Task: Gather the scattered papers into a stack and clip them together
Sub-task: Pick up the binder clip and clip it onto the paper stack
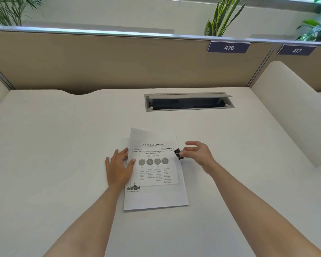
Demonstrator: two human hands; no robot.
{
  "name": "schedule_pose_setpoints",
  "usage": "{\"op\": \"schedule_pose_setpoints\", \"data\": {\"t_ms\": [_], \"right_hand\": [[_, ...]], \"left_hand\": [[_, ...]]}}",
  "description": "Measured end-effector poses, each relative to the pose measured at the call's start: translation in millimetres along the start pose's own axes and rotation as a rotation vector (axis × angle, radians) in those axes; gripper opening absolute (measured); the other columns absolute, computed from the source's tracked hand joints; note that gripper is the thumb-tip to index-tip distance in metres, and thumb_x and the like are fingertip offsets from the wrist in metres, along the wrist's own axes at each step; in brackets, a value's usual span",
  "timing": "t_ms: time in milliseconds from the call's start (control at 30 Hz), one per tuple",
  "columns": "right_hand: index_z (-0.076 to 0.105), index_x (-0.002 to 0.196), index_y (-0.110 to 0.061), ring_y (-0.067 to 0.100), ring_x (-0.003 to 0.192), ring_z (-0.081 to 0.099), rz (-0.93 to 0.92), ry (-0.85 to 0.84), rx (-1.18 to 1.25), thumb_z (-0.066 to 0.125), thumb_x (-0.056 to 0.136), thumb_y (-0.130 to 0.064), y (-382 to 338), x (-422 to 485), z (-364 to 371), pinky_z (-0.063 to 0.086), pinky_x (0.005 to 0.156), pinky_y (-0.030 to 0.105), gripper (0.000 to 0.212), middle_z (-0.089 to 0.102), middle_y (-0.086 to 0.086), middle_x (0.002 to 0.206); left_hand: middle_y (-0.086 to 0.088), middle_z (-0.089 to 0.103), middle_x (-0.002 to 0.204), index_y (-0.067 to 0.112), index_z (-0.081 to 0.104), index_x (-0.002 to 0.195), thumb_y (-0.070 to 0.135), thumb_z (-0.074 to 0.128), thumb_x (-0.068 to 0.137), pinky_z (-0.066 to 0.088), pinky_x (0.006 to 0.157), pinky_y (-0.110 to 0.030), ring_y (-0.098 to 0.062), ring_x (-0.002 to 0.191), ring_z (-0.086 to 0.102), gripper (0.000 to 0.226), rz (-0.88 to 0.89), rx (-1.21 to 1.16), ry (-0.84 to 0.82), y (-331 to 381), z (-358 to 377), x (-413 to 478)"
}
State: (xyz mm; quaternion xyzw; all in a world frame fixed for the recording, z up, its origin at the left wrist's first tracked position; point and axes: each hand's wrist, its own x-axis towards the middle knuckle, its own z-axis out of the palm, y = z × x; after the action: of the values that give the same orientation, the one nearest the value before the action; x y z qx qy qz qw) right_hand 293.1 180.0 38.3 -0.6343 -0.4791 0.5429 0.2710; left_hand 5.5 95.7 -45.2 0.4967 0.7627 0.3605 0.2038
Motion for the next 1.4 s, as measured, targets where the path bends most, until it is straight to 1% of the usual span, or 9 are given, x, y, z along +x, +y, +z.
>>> {"op": "schedule_pose_setpoints", "data": {"t_ms": [67,200,400,500,733,833,1033,1167,1400], "right_hand": [[0.067,0.106,-0.016,0.014,0.094,0.07,-0.014,-0.048,-0.001,0.088,0.061,-0.011,0.6,-5.1,10.5,0.051,0.088,0.028,0.051,0.073,0.008,0.102],[0.066,0.104,-0.012,0.01,0.088,0.07,-0.058,-0.085,-0.01,0.085,0.062,0.002,8.9,-15.9,32.5,0.055,0.075,0.015,0.048,0.069,0.012,0.104],[0.066,0.113,-0.011,0.012,0.096,0.068,-0.129,0.012,-0.102,0.082,0.069,-0.001,16.9,-23.5,48.7,0.05,0.075,0.008,0.048,0.07,0.007,0.101],[0.064,0.119,-0.015,0.014,0.097,0.06,-0.175,0.016,-0.219,0.084,0.068,-0.006,17.8,-27.8,53.3,0.046,0.083,0.017,0.055,0.065,0.003,0.107],[0.065,0.113,-0.019,0.01,0.089,0.057,-0.211,0.0,-0.358,0.086,0.064,-0.007,19.4,-33.9,55.6,0.042,0.072,0.008,0.054,0.062,-0.002,0.104],[0.066,0.113,-0.02,0.01,0.091,0.06,-0.215,0.016,-0.368,0.085,0.066,-0.01,18.6,-35.1,54.5,0.043,0.074,0.011,0.052,0.061,-0.002,0.103],[0.064,0.123,-0.018,0.014,0.096,0.06,-0.231,0.013,-0.456,0.084,0.07,-0.02,17.4,-34.6,48.9,0.05,0.089,0.029,0.057,0.064,0.001,0.11],[0.057,0.129,-0.013,0.016,0.103,0.061,-0.231,0.03,-0.497,0.081,0.074,-0.021,18.4,-33.0,48.6,0.048,0.093,0.028,0.06,0.065,0.005,0.114],[0.065,0.115,-0.012,0.016,0.101,0.061,-0.212,0.1,-0.491,0.08,0.075,-0.02,20.8,-28.2,47.8,0.05,0.091,0.032,0.044,0.067,0.007,0.107]], "left_hand": [[0.009,0.065,0.119,0.024,0.051,0.132,0.035,0.062,0.088,-0.002,0.119,-0.036,-0.008,0.144,0.024,0.046,0.0,-0.002,0.0,-0.6,0.4,0.3],[0.009,0.067,0.113,0.024,0.049,0.134,0.036,0.062,0.088,-0.001,0.119,-0.036,-0.008,0.144,0.024,0.049,-0.002,0.0,-0.001,-1.5,2.2,1.4],[0.012,0.065,0.117,0.025,0.048,0.134,0.037,0.06,0.089,-0.002,0.119,-0.035,-0.007,0.144,0.024,0.049,0.009,0.017,0.003,-3.5,3.2,0.9],[0.012,0.064,0.119,0.025,0.047,0.135,0.037,0.06,0.089,-0.002,0.12,-0.035,-0.006,0.144,0.023,0.049,0.005,0.018,-0.003,-4.0,3.1,1.4],[0.014,0.063,0.121,0.024,0.047,0.135,0.037,0.059,0.089,-0.002,0.12,-0.037,-0.006,0.144,0.023,0.049,0.014,0.033,-0.003,-4.2,2.6,1.2],[0.014,0.063,0.12,0.024,0.047,0.136,0.036,0.059,0.089,-0.001,0.12,-0.037,-0.006,0.144,0.023,0.05,0.014,0.031,0.0,-4.1,2.4,0.9],[0.014,0.063,0.121,0.024,0.047,0.137,0.037,0.059,0.089,-0.003,0.12,-0.036,-0.006,0.144,0.022,0.05,0.011,0.024,-0.004,-3.1,2.3,0.6],[0.015,0.061,0.124,0.025,0.047,0.136,0.037,0.059,0.089,-0.004,0.119,-0.035,-0.005,0.144,0.022,0.05,0.016,0.021,-0.003,-4.2,2.4,0.8],[0.015,0.061,0.123,0.025,0.047,0.137,0.037,0.059,0.089,-0.003,0.12,-0.035,-0.005,0.144,0.022,0.051,0.013,0.022,0.005,-4.3,3.3,0.8]]}}
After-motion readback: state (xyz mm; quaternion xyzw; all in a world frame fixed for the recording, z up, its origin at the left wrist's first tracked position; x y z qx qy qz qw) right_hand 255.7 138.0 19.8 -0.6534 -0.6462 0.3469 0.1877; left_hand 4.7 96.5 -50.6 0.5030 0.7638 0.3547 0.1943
